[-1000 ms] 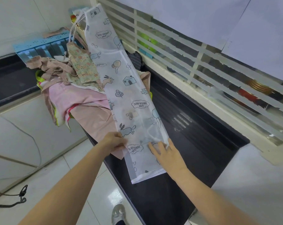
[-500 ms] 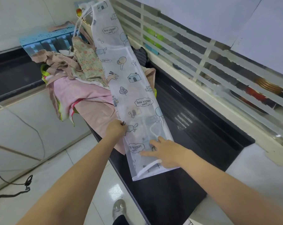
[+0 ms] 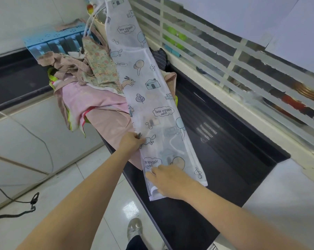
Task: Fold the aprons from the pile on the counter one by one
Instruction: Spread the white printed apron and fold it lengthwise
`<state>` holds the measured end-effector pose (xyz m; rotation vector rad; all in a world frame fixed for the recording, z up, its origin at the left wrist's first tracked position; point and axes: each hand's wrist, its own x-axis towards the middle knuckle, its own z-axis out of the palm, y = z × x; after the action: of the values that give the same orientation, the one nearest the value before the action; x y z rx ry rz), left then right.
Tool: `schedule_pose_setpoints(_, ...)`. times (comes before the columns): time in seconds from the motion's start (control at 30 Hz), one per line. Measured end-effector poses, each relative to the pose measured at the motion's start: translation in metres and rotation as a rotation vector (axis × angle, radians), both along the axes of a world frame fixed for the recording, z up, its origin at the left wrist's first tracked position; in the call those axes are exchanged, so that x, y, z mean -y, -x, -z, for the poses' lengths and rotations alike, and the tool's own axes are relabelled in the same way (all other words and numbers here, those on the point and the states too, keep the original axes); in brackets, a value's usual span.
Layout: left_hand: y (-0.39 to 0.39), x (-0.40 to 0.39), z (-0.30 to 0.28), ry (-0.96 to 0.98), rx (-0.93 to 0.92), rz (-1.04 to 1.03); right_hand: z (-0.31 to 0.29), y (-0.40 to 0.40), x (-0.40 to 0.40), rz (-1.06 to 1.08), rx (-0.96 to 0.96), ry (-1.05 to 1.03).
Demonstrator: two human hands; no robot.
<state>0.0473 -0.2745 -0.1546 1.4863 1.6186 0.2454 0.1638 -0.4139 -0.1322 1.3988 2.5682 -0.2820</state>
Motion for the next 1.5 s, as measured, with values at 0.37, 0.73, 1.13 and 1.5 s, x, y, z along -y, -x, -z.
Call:
schedule_pose_setpoints(0.37,0.002,-0.008,0.000,-0.095,-0.131,0.143,0.010,-0.010,0.006,-0.237,0.014,0.077)
schedule_pose_setpoints(0.73,0.005,0.033,-0.022,0.450,-0.127,0.305,0.014,-0.006,0.001,0.305,-0.328,0.375)
schedule_pose_setpoints(1.13,0.021,0.042,-0.012,0.460,0.075,0.182,0.017,-0.034,-0.009,0.592,-0.065,0.241)
schedule_pose_setpoints(1.5,0.022,0.037,-0.015,0.458,0.150,0.082,0.019,-0.034,-0.011,0.617,-0.071,0.267)
